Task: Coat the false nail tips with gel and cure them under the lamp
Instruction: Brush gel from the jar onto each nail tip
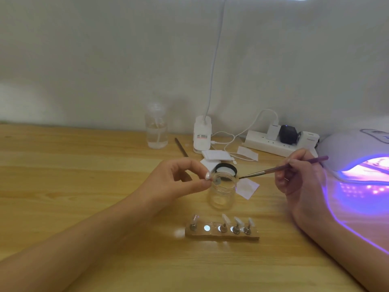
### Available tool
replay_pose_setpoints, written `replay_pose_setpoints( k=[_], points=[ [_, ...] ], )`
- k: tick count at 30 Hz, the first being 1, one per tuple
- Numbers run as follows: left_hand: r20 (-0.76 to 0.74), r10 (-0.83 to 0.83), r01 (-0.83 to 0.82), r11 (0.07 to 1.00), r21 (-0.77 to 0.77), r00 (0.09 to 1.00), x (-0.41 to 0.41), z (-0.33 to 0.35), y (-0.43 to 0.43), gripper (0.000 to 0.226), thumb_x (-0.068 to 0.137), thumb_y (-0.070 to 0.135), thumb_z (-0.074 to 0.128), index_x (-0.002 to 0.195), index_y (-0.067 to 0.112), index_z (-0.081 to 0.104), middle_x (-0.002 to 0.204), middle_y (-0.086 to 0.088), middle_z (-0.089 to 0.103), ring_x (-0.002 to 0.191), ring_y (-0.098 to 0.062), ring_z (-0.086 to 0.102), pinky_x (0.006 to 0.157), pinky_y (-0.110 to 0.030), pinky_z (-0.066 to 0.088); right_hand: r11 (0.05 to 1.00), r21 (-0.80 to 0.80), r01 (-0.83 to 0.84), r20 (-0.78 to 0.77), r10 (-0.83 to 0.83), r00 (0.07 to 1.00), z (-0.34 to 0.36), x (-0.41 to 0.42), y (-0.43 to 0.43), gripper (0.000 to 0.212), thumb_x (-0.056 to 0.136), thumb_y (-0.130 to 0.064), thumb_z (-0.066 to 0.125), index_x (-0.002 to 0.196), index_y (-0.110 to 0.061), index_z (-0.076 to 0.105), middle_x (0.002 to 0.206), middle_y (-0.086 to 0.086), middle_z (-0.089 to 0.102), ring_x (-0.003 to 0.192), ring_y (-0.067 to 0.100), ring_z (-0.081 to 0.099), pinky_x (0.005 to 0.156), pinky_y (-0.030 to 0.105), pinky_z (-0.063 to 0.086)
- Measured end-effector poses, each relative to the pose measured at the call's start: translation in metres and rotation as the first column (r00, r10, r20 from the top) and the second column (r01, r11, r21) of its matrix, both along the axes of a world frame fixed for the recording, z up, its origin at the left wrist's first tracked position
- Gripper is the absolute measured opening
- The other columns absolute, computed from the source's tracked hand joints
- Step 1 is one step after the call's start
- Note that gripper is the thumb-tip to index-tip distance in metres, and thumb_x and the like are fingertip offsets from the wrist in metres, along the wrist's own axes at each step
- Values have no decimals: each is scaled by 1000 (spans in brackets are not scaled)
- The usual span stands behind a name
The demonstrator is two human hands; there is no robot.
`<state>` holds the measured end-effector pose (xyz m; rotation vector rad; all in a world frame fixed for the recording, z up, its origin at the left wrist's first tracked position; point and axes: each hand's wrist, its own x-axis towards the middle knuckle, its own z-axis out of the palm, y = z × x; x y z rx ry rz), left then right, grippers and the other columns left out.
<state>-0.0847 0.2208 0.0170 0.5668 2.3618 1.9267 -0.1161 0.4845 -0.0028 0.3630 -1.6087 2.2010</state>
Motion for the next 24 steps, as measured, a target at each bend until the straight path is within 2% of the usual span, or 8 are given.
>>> replay_pose_setpoints(
  k=[2, 4, 7, 9, 11, 15, 19, 24],
  points=[
    [-97, -15, 8, 997, -76, 995, 9, 1, 3, 11, 73, 33, 82, 76, 30, 72, 82, 17, 71, 69, -1, 54, 65, -13, 44, 1000, 1, -4, 7, 4, 1000, 1, 0, -1, 31, 86, -7, 45, 62, -24, 55, 54, 0, 57, 48, 10, 52, 41, 18, 38],
    [-221, -76, 42, 987, -152, 972, 21, -2, 6, 12, 76, 26, 83, 74, 30, 71, 83, 17, 70, 74, 1, 56, 66, -10, 40, 1000, -1, 2, 19, -2, 1000, 2, 1, -1, 27, 85, -7, 46, 64, -22, 54, 53, 1, 56, 46, 10, 51, 41, 17, 37],
    [-334, -124, 36, 966, -258, 934, 35, -9, 7, 6, 73, 37, 75, 75, 35, 69, 83, 17, 69, 89, -9, 59, 73, -10, 39, 1000, 8, 1, 23, -1, 1000, 1, 1, -1, 21, 86, -8, 46, 68, -17, 50, 53, 0, 55, 46, 10, 51, 41, 17, 37],
    [-340, -112, 6, 955, -297, 934, 40, -14, 7, 8, 73, 42, 71, 75, 35, 69, 86, 17, 68, 96, -15, 56, 80, -20, 42, 1000, 15, -9, 17, 8, 1000, -1, 1, -1, 27, 90, -5, 44, 68, -20, 53, 55, -1, 57, 48, 9, 52, 41, 18, 38],
    [-342, -102, -20, 942, -335, 934, 41, -18, 7, 8, 73, 38, 75, 75, 38, 67, 90, 18, 67, 99, -15, 54, 84, -23, 41, 1000, 14, -22, 21, 22, 1000, -1, 1, 0, 34, 92, -2, 41, 67, -21, 54, 55, -1, 57, 48, 9, 52, 41, 18, 38],
    [-271, -37, -54, 947, -318, 962, 37, -24, 5, 27, 76, 17, 83, 72, 38, 66, 87, 16, 65, 92, -12, 56, 75, -17, 41, 999, 30, -31, 22, 30, 999, -2, 0, 0, 30, 92, -3, 42, 69, -19, 53, 55, 0, 56, 48, 10, 51, 41, 18, 37],
    [-172, -25, -22, 964, -265, 985, 34, -27, 5, 22, 77, 12, 81, 73, 29, 67, 81, 16, 64, 72, -6, 56, 66, -12, 40, 999, 22, -38, 25, 37, 999, -3, -2, 0, 33, 94, -3, 41, 68, -20, 54, 55, 0, 56, 48, 9, 51, 40, 17, 37],
    [-146, -48, 4, 958, -285, 988, 32, -28, 5, 19, 79, 14, 78, 79, 29, 66, 79, 19, 65, 68, -1, 55, 65, -11, 40, 999, 21, -41, 27, 40, 999, -4, -4, 2, 32, 95, -3, 40, 70, -20, 51, 55, -1, 56, 48, 8, 52, 40, 16, 37]
  ],
)
